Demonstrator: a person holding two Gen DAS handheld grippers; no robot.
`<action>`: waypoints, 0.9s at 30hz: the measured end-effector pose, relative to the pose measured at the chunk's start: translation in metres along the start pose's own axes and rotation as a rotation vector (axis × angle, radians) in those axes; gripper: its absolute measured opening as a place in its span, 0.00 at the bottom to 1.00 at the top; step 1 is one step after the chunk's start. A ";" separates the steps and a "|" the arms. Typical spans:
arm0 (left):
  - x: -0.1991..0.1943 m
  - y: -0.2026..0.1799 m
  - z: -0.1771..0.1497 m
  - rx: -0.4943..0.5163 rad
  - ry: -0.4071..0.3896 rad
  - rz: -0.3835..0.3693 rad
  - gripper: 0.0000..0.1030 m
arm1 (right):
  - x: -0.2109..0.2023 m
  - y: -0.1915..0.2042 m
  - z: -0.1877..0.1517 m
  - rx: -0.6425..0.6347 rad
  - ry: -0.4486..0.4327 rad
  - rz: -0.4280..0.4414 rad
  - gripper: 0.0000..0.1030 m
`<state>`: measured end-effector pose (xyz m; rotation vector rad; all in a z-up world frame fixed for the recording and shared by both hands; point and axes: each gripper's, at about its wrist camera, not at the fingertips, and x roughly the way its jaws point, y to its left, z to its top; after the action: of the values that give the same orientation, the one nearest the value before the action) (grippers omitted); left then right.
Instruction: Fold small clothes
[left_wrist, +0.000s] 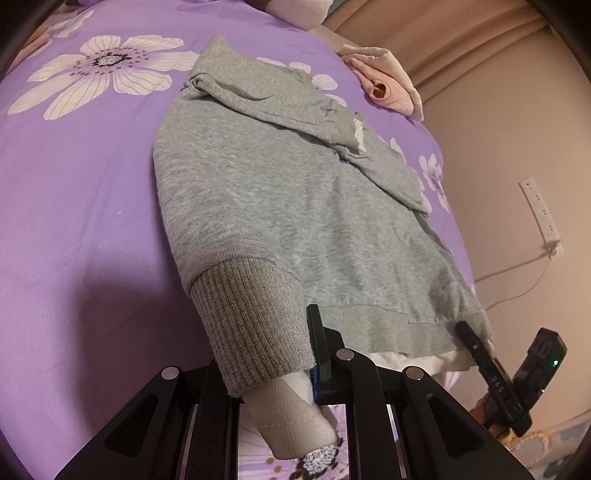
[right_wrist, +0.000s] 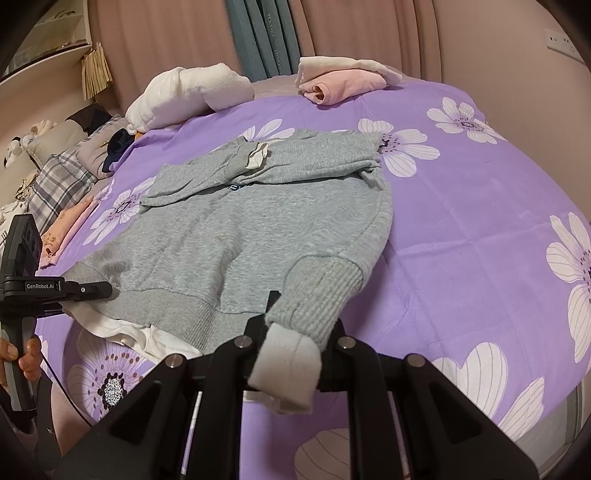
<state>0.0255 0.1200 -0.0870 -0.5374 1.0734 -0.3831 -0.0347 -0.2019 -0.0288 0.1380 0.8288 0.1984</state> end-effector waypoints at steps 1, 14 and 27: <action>0.000 0.000 0.000 0.000 -0.001 -0.002 0.12 | 0.000 0.000 0.000 0.002 -0.001 0.000 0.14; -0.008 -0.010 0.007 0.042 -0.031 -0.021 0.12 | -0.006 -0.006 0.007 0.051 -0.032 0.069 0.14; -0.016 -0.028 0.025 0.107 -0.073 -0.048 0.12 | -0.011 -0.017 0.022 0.088 -0.106 0.130 0.14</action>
<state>0.0399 0.1122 -0.0498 -0.4787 0.9655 -0.4577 -0.0235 -0.2219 -0.0093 0.2834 0.7238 0.2743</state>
